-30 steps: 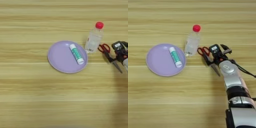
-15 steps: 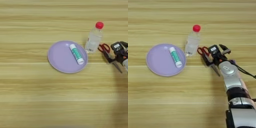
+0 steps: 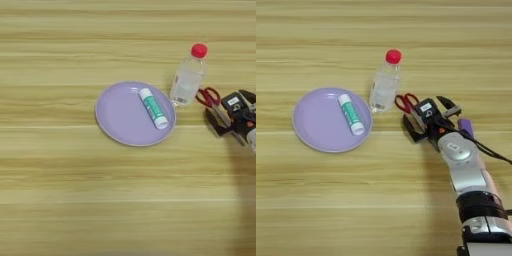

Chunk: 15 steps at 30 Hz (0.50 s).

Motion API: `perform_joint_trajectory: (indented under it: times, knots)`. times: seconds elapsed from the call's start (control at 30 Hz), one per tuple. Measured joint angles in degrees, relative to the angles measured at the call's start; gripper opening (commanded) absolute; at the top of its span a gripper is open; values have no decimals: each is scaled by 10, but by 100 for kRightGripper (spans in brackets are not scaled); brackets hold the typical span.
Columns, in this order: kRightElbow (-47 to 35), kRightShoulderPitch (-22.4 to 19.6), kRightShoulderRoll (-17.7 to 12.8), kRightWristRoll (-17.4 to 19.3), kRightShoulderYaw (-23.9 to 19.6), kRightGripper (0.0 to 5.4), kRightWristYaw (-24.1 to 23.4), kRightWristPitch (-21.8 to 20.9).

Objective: Move the objects on the table

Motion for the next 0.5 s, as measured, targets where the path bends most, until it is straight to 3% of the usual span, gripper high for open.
perform_joint_trajectory:
  times: [0.27, 0.5]
  knots:
    - [67, -40, -13, -9, -3, 538, -18, 1]
    - [182, -116, -20, -18, 5, 538, -30, -13]
